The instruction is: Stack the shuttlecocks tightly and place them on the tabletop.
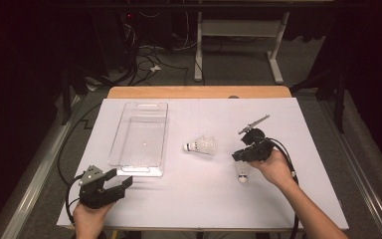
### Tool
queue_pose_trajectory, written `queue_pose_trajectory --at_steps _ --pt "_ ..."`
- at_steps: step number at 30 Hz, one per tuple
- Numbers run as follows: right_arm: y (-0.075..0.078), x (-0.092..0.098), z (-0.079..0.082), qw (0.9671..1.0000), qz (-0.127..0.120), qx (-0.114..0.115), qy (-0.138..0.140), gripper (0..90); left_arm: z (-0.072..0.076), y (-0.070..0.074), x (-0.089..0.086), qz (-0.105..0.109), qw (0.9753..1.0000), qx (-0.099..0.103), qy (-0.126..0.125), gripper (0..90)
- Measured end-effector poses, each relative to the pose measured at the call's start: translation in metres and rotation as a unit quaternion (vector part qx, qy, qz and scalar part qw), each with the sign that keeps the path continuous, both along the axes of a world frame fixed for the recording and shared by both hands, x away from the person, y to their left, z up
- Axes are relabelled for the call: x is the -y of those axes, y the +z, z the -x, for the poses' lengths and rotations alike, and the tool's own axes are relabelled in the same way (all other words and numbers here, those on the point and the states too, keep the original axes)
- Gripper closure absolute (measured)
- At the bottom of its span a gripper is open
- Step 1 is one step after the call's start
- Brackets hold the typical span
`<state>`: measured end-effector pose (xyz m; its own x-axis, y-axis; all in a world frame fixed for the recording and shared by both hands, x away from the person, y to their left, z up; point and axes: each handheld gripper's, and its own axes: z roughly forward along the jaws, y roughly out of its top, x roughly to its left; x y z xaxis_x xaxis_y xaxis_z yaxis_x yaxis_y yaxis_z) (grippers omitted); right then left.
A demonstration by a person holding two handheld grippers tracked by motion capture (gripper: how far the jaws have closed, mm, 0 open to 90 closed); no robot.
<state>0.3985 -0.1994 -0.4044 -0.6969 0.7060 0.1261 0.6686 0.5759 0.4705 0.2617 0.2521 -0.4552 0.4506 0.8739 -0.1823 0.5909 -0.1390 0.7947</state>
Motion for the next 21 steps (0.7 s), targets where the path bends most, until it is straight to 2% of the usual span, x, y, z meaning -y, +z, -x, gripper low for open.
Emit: queue_pose_trajectory --at_steps 7,15,21 --pt "0.0007 0.0015 -0.0004 1.0000 -0.003 -0.004 0.006 88.3 -0.0001 0.0000 0.0001 -0.001 1.0000 -0.001 0.000 32.3" --pt "0.0025 0.0015 -0.0003 1.0000 -0.003 -0.003 0.007 90.0 -0.0001 0.0000 0.0004 -0.003 1.0000 -0.001 0.000 32.4" --pt "0.0082 0.0012 -0.0008 1.0000 -0.001 0.008 0.005 90.0 -0.0003 -0.0004 0.0007 -0.003 1.0000 0.000 -0.001 32.6"
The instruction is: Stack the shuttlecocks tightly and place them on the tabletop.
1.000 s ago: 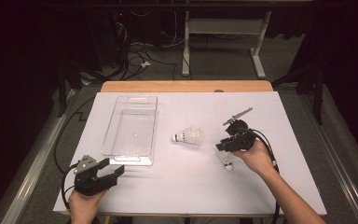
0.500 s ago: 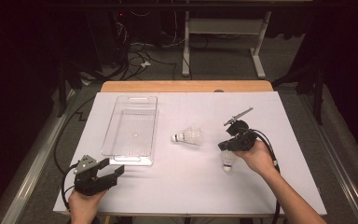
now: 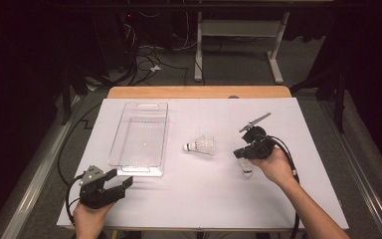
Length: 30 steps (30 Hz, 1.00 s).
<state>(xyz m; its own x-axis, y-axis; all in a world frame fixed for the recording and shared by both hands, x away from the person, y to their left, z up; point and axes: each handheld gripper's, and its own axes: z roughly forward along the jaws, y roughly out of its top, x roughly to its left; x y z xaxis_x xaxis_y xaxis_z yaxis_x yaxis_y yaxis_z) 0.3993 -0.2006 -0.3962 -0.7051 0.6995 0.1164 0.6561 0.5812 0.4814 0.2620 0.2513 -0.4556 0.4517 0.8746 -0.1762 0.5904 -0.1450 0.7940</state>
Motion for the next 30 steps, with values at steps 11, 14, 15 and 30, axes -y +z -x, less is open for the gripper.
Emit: queue_pose_trajectory --at_steps 11,14,15,30 --pt "0.005 -0.004 -0.004 0.9999 -0.002 0.017 -0.003 90.0 0.000 0.000 0.000 -0.003 1.0000 -0.001 0.000 32.7" --pt "0.007 -0.005 -0.005 0.9996 -0.004 0.026 -0.004 90.0 0.000 0.000 0.000 -0.004 1.0000 -0.001 0.001 32.7" --pt "0.008 -0.006 -0.006 0.9996 -0.003 0.027 -0.005 90.0 0.000 0.000 0.000 -0.004 1.0000 -0.001 0.000 32.7" --pt "0.006 -0.014 -0.018 0.9988 -0.011 0.044 -0.020 90.0 0.000 0.000 0.000 -0.005 1.0000 -0.001 0.000 32.9"
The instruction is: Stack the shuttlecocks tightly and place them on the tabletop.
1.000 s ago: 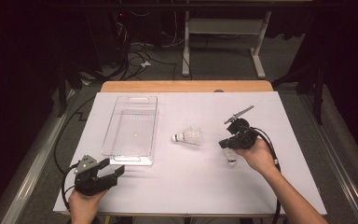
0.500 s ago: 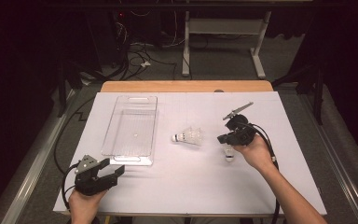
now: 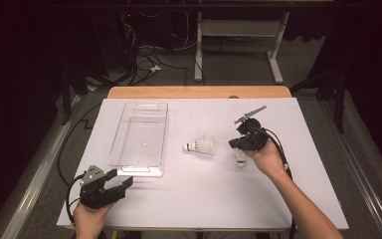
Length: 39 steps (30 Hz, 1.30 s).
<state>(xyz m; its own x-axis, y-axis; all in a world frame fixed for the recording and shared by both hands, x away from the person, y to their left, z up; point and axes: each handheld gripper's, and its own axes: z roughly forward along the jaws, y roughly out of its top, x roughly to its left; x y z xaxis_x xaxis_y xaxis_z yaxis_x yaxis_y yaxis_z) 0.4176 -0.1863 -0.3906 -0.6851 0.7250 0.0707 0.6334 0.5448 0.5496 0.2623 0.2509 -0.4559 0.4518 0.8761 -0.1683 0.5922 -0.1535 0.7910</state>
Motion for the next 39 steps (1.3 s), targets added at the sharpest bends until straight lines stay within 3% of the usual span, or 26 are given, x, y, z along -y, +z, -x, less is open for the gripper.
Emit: queue_pose_trajectory --at_steps 29,39 --pt "0.001 -0.027 -0.026 0.9995 -0.001 0.031 -0.009 89.6 0.001 0.000 0.000 -0.002 1.0000 0.001 -0.001 32.9" --pt "-0.004 -0.030 -0.031 0.9995 0.002 0.030 -0.012 89.2 0.000 0.000 0.000 -0.002 1.0000 -0.001 -0.003 32.8"
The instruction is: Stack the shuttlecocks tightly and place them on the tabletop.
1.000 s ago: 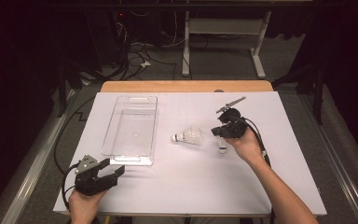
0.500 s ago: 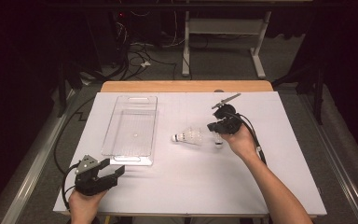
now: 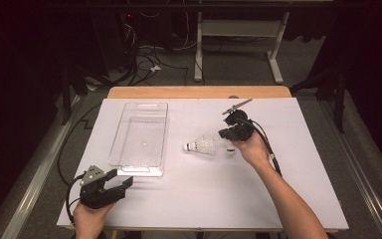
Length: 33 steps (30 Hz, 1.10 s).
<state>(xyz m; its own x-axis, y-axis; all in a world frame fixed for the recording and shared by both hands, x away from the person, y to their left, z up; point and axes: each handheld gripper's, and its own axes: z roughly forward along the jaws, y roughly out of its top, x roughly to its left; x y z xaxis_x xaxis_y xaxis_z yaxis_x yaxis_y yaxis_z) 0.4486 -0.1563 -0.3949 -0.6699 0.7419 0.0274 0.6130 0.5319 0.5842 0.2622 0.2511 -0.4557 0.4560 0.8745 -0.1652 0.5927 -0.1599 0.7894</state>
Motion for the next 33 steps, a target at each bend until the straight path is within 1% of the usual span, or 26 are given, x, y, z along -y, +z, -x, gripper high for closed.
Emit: queue_pose_trajectory --at_steps 5,8,11,14,23,33 --pt "0.000 0.001 0.000 1.0000 0.001 -0.002 -0.001 88.2 0.000 0.000 0.000 0.002 1.0000 0.001 0.001 32.8" --pt "0.000 0.003 0.000 1.0000 0.003 -0.007 -0.001 86.6 0.000 0.000 0.000 0.001 1.0000 0.000 0.001 32.8" --pt "0.001 0.004 0.001 0.9999 0.010 -0.009 0.003 85.0 0.000 0.000 0.000 0.002 1.0000 0.001 0.002 32.8" --pt "0.002 0.006 0.003 0.9999 0.011 -0.012 -0.002 84.5 0.000 0.000 0.000 0.001 1.0000 0.001 0.001 32.8" --pt "0.008 0.018 0.010 0.9998 0.016 -0.013 -0.003 83.2 0.000 0.000 0.000 0.000 1.0000 0.001 0.001 32.8" --pt "0.008 0.033 0.020 0.9996 0.019 -0.020 -0.007 83.2 0.000 0.000 0.000 0.000 1.0000 0.002 0.002 32.8"
